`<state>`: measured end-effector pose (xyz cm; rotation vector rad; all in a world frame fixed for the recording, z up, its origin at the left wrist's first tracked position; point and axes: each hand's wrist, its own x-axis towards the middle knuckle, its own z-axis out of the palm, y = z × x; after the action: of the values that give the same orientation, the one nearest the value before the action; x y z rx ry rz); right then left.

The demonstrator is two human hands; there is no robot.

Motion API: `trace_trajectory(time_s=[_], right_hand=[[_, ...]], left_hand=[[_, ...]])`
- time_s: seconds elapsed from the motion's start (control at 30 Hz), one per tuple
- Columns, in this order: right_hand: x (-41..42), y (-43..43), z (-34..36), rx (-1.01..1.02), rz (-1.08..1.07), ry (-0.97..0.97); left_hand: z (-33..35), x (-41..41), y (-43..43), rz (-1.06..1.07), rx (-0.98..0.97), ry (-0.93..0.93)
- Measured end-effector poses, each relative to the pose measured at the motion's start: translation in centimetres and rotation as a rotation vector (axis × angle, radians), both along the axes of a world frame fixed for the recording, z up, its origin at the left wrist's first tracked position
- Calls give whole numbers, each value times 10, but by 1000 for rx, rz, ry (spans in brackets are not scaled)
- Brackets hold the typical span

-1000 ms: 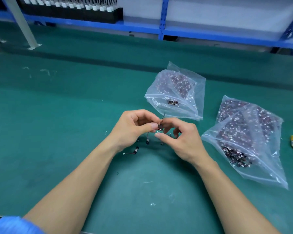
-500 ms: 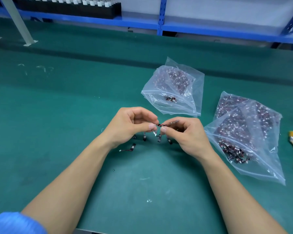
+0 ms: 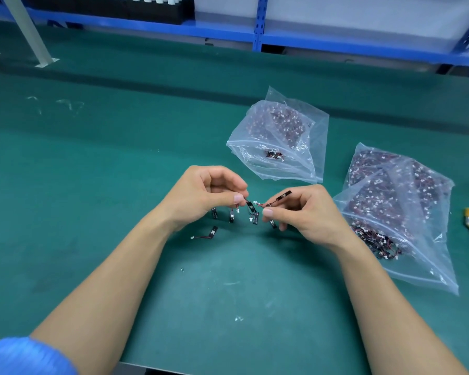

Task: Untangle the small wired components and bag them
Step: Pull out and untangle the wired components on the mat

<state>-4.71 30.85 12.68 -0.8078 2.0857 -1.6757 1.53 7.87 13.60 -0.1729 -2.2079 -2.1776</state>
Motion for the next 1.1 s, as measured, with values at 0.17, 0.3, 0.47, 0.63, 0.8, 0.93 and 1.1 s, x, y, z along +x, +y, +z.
trace_trajectory(time_s=[0.17, 0.3, 0.47, 0.63, 0.8, 0.93, 1.1], right_hand=[[-2, 5, 6, 13, -5, -9], [-1, 7, 7, 66, 35, -17], [2, 3, 0, 258, 151, 81], [4, 1, -3, 359, 227, 138], [4, 0, -4, 416, 291, 87], [5, 2, -2, 437, 308, 24], [3, 7, 2, 421, 316, -21]], left_hand=[[3, 1, -10, -74, -28, -59], [4, 4, -15, -245, -182, -147], [0, 4, -7, -260, -542, -137], [-1, 3, -4, -127, -797, 16], [-5, 0, -5, -10, -806, 92], [-4, 0, -2, 27, -805, 151], [-6, 0, -2, 14, -786, 156]])
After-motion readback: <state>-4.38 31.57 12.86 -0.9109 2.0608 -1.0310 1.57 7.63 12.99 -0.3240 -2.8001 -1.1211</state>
